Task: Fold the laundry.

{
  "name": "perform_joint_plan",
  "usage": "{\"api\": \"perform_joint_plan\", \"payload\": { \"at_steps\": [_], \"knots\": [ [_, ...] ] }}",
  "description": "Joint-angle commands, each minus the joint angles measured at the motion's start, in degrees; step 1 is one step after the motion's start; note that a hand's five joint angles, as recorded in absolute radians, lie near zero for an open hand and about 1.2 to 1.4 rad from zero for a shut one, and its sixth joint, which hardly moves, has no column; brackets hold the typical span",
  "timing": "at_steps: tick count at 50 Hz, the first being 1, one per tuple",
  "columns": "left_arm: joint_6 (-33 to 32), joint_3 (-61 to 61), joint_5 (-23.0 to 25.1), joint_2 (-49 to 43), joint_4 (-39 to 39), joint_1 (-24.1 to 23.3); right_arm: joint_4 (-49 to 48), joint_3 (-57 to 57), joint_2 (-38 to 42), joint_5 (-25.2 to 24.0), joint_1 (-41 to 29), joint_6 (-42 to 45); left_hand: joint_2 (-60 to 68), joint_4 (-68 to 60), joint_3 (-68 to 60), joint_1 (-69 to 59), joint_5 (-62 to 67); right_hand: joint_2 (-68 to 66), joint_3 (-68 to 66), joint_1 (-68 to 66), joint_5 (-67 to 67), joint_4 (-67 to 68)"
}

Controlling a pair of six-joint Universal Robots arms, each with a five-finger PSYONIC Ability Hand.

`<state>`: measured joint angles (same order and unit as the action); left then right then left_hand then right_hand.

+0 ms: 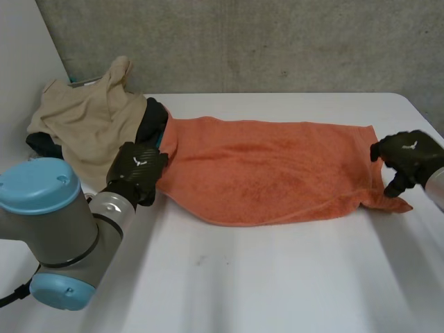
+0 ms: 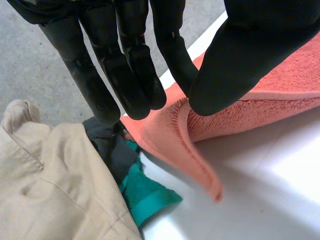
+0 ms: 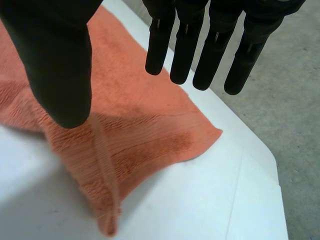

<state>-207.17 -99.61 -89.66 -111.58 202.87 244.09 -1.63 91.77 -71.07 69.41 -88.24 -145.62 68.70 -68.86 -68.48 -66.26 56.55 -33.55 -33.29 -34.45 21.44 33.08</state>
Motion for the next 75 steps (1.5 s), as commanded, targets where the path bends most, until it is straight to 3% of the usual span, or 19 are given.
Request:
{"api": "perform_joint_plan", "payload": {
  "at_steps": [1,9,21,24,25,32,36,40,48,51,57,61,62,63,68,75],
  "knots": [
    [0.1,0.2,0.01,0.48,0.07,0.07,12.43,-7.56,-0.03,-1.21,2.19,-1.42,11.3,-11.14,-11.52,-13.74,13.45,1.76,1.51,2.66,0.35,-1.29],
    [0.72,0.55,0.01,0.4,0.07,0.16,14.91,-10.47,5.24,-4.2,4.92,1.47,11.3,-11.14,-11.52,-13.74,13.45,4.12,3.87,5.02,-2.01,-3.65],
    [0.72,0.99,1.94,0.13,-0.02,0.77,15.25,-17.05,17.89,-3.41,4.3,5.17,11.3,-11.14,-11.52,-13.74,13.45,1.1,0.85,2.0,1.01,-0.63],
    [0.72,0.99,1.94,0.13,-0.11,0.95,15.69,-18.37,19.04,-3.06,4.39,5.17,11.3,-11.14,-11.52,-13.74,13.45,-31.74,-31.99,-30.84,33.85,32.2],
    [0.72,0.91,1.94,0.22,-0.11,0.95,15.61,-18.38,18.43,-3.75,4.56,4.56,11.3,-11.14,-11.52,-13.74,13.45,-46.31,-46.56,-45.41,48.42,46.77],
    [-0.07,-0.15,1.77,3.99,-2.21,0.77,15.69,-14.17,10.44,-3.23,5.35,5.43,11.3,-11.14,-11.52,-13.74,13.45,-46.45,-46.71,-45.55,48.56,46.92],
    [-0.16,-2.25,1.68,8.74,-7.39,0.77,17.27,-9.77,4.02,-3.32,8.43,8.32,11.3,-11.14,-11.52,-13.74,13.45,-46.45,-46.71,-45.55,48.56,46.92],
    [-0.16,-5.07,1.5,14.45,-15.38,0.51,23.75,-3.46,-3.96,-3.41,14.65,18.14,11.3,-11.14,-11.52,-13.74,13.45,-46.45,-46.71,-45.55,48.56,46.92],
    [-3.41,-14.2,1.33,24.39,-33.93,-0.37,37.47,5.78,-11.71,-2.18,24.68,42.14,11.3,-11.14,-11.52,-13.74,13.45,-46.45,-46.71,-45.55,48.56,46.92],
    [-5.52,-15.62,1.77,25.27,-36.76,-1.51,38.63,7.37,-12.86,-2.97,26.18,44.81,11.3,-11.14,-11.52,-13.74,13.45,-46.45,-46.71,-45.55,48.56,46.92],
    [-6.14,-12.38,1.77,21.24,-29.04,-2.66,35.13,8.52,-12.08,-3.67,26.28,42.44,11.3,-11.14,-11.52,-13.74,13.45,-46.45,-46.71,-45.55,48.56,46.92],
    [-5.96,-9.47,1.77,15.87,-18.23,-2.66,29.94,6.68,-7.25,-4.55,23.65,39.01,11.3,-11.14,-11.52,-13.74,13.45,-46.45,-46.71,-45.55,48.56,46.92],
    [-6.05,-8.94,1.94,14.47,-14.12,-2.48,28.89,5.98,-6.28,-4.55,22.68,38.4,-12.99,13.15,12.77,10.55,-10.84,-46.45,-46.71,-45.55,48.56,46.92],
    [-6.14,-8.94,1.94,14.02,-12.52,-2.39,27.83,5.19,-5.49,-4.55,21.89,37.43,-21.23,21.39,21.01,18.79,-19.08,-46.45,-46.71,-45.55,48.56,46.92],
    [-6.23,-7.8,2.82,8.93,-6.18,-0.29,21.24,2.72,-4.07,-4.46,19.95,29.0,-36.43,36.59,36.21,33.99,-34.28,-46.45,-46.71,-45.55,48.56,46.92],
    [-6.31,-5.43,13.45,1.81,-6.79,1.65,15.27,2.37,-3.72,-4.99,19.6,23.64,-37.29,37.45,37.07,34.85,-35.14,-46.45,-46.71,-45.55,48.56,46.92]
  ]
}}
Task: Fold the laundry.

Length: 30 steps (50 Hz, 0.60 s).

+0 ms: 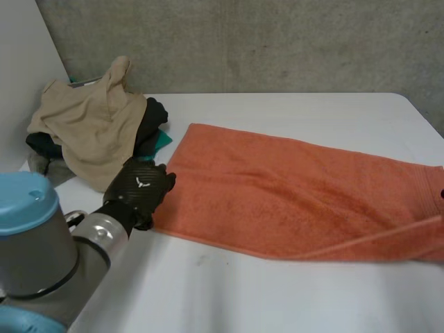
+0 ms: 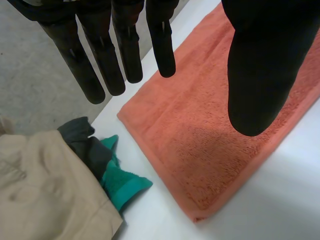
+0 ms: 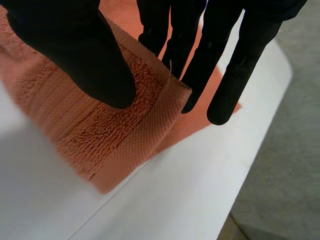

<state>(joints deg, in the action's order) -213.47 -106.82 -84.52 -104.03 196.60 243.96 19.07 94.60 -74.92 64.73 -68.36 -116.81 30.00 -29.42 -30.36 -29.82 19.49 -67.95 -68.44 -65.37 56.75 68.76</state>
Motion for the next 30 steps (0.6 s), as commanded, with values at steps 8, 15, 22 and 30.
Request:
{"api": "perform_joint_plan", "payload": {
  "at_steps": [8,15,22,30],
  "knots": [
    [0.51,5.56,11.39,-11.1,-2.45,3.54,-11.6,-0.82,1.88,0.4,-1.6,-13.09,-2.12,1.54,2.48,1.94,-1.61,-12.05,-11.56,-14.63,13.25,11.24],
    [0.51,8.03,11.31,-13.48,-2.72,3.54,-13.71,-1.17,4.08,1.8,-1.86,-14.85,-2.13,1.55,2.48,1.95,-1.62,-12.05,-11.56,-14.63,13.25,11.24],
    [0.6,11.28,10.96,-16.64,-2.8,3.63,-13.89,-1.7,4.17,2.16,-1.69,-14.94,-0.61,0.03,0.97,0.43,-0.1,-12.05,-11.56,-14.63,13.25,11.24],
    [0.51,12.95,10.87,-18.84,-4.3,3.63,-13.89,-2.31,4.87,2.33,-1.6,-15.03,4.75,-5.34,-4.4,-4.93,5.26,-12.05,-11.56,-14.63,13.25,11.24]
  ]
}}
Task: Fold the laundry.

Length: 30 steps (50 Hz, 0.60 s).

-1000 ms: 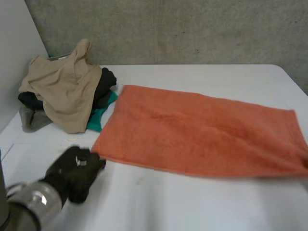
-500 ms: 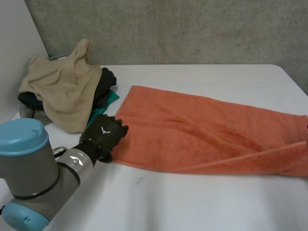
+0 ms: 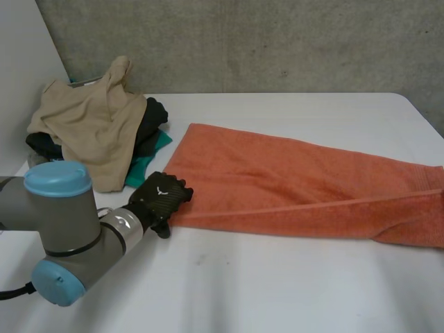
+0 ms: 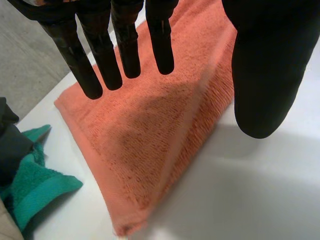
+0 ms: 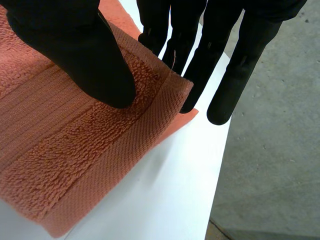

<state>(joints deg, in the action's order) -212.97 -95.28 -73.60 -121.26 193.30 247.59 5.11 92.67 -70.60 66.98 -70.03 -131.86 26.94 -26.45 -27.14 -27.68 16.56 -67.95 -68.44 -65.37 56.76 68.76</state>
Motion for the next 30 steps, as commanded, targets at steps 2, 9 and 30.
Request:
{"api": "perform_joint_plan", "payload": {
  "at_steps": [2,9,30],
  "knots": [
    [0.01,2.11,-0.14,-2.14,-0.99,0.0,0.07,-0.3,0.73,0.08,0.07,0.02,14.21,-14.69,-14.01,-13.47,14.59,-12.05,-11.56,-14.63,13.24,11.24],
    [0.1,4.22,-3.73,-2.58,-0.56,0.0,-0.19,-0.21,1.0,-0.01,0.16,0.02,53.02,-53.5,-52.82,-52.28,53.4,-12.05,-11.56,-14.63,13.24,11.24],
    [-0.69,-17.48,-14.03,30.63,-22.5,-3.78,24.39,9.44,-15.16,-0.45,11.21,27.75,53.06,-53.55,-52.86,-52.32,53.44,-12.05,-11.56,-14.63,13.24,11.24]
  ]
}}
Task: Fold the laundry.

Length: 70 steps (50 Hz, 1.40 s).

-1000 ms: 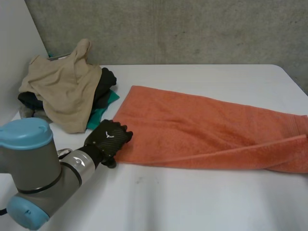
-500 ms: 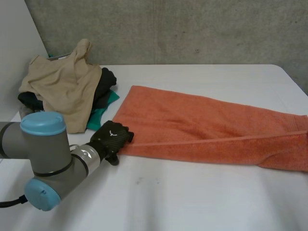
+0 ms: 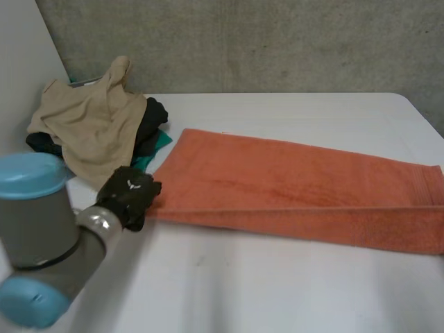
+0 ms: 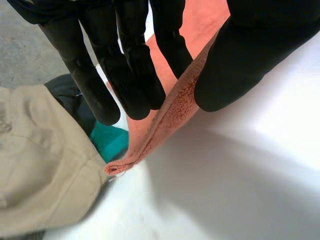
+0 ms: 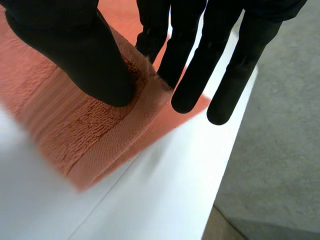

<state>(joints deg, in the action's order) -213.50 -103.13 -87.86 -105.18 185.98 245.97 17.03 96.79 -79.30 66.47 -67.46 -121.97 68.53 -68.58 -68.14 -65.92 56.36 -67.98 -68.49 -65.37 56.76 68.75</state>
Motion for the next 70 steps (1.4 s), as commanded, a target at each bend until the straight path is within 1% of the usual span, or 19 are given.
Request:
{"api": "perform_joint_plan", "payload": {
  "at_steps": [1,2,5,9,15,20,27,30,38,48,49,50,51,53,54,61,63,68,70],
  "knots": [
    [-0.16,-10.59,0.32,15.95,-17.56,-2.51,13.81,6.21,-7.01,-0.2,9.79,20.08,11.47,-11.42,-11.86,-14.08,13.64,-12.02,-11.51,-14.63,13.24,11.25],
    [-0.07,-12.52,0.49,18.32,-21.76,-3.3,14.69,6.74,-7.36,-0.46,10.41,21.5,11.47,-11.42,-11.86,-14.08,13.64,-12.02,-11.51,-14.63,13.24,11.25],
    [-0.07,-14.38,0.67,20.1,-24.61,-4.44,16.72,8.32,-7.54,-1.25,12.09,25.37,11.47,-11.42,-11.86,-14.08,13.64,-12.02,-11.51,-14.63,13.24,11.25],
    [-0.16,-13.59,0.41,19.23,-20.41,-6.12,16.02,8.24,-7.45,-2.84,12.09,24.5,11.47,-11.42,-11.86,-14.08,13.64,-12.02,-11.51,-14.63,13.24,11.25],
    [-0.16,-4.99,-0.3,8.34,-11.35,-6.03,7.78,5.52,-1.93,-4.07,10.77,18.89,11.47,-11.42,-11.86,-14.08,13.64,-12.02,-11.51,-14.63,13.24,11.25],
    [-0.25,4.5,-0.3,-0.8,-7.3,-5.94,-1.55,-0.98,4.49,-3.63,2.52,10.62,11.47,-11.42,-11.86,-14.08,13.64,-12.02,-11.51,-14.63,13.24,11.25],
    [-0.16,19.97,-0.73,-14.16,-2.55,-5.94,-11.03,-11.95,15.29,0.4,-7.4,5.35,11.47,-11.42,-11.86,-14.08,13.64,-12.02,-11.51,-14.63,13.24,11.25],
    [-0.25,27.35,-2.93,-19.88,-1.32,-6.12,-15.16,-17.4,20.47,2.69,-10.49,3.68,11.47,-11.42,-11.86,-14.08,13.64,-12.02,-11.51,-14.63,13.24,11.25],
    [-3.4,44.14,-7.5,-32.45,-0.88,-6.38,-22.99,-30.06,33.57,6.47,-14.53,2.7,11.47,-11.42,-11.86,-14.08,13.64,-12.02,-11.51,-14.63,13.24,11.25],
    [-10.18,50.22,-8.12,-37.47,3.6,-6.56,-35.83,-32.37,37.9,10.42,-16.21,-1.69,11.47,-11.42,-11.86,-14.08,13.64,-12.02,-11.51,-14.63,13.24,11.25],
    [-10.18,49.96,-7.94,-37.38,3.86,-6.65,-35.84,-32.37,37.99,10.78,-16.3,-1.95,11.47,-11.42,-11.86,-14.08,13.64,9.23,9.75,6.63,-8.01,-10.01],
    [-10.35,49.69,-7.77,-37.29,4.21,-6.73,-35.75,-32.19,38.16,11.13,-16.48,-2.13,-34.81,34.86,34.41,32.19,-32.63,37.75,38.27,35.15,-36.53,-38.53],
    [-10.53,49.69,-7.94,-37.29,4.3,-6.82,-35.75,-31.93,38.25,11.48,-16.74,-2.31,-58.53,58.58,58.14,55.92,-56.36,57.98,58.49,55.37,-56.76,-58.75],
    [-10.18,49.69,-7.68,-37.21,4.31,-7.17,-35.49,-31.23,37.82,12.71,-17.53,-2.66,-53.33,53.38,52.94,50.72,-51.16,57.98,58.49,55.37,-56.76,-58.75],
    [-10.09,49.52,-7.77,-36.77,4.39,-7.87,-35.4,-30.79,37.46,12.98,-17.71,-2.75,-58.53,58.58,58.14,55.92,-56.36,57.98,58.49,55.37,-56.76,-58.75],
    [-8.95,46.54,-8.65,-32.03,3.78,-9.81,-30.84,-23.15,27.63,10.97,-14.99,-8.89,-58.53,58.58,58.14,55.92,-56.36,57.98,58.49,55.37,-56.76,-58.75],
    [-8.07,42.32,-8.82,-29.13,3.78,-9.81,-28.55,-21.22,24.73,8.42,-13.41,-11.26,-58.53,58.58,58.14,55.92,-56.36,57.98,58.49,55.37,-56.76,-58.75],
    [-5.0,31.78,-8.38,-20.61,4.3,-9.46,-20.13,-14.28,17.17,-3.86,-7.89,-14.17,-58.53,58.58,58.14,55.92,-56.36,57.98,58.49,55.37,-56.76,-58.75],
    [-2.55,26.79,-8.12,-17.54,4.66,-9.63,-18.62,-12.78,16.81,-5.99,-5.51,-14.09,-58.53,58.58,58.14,55.92,-56.36,57.98,58.49,55.37,-56.76,-58.75]
  ]
}}
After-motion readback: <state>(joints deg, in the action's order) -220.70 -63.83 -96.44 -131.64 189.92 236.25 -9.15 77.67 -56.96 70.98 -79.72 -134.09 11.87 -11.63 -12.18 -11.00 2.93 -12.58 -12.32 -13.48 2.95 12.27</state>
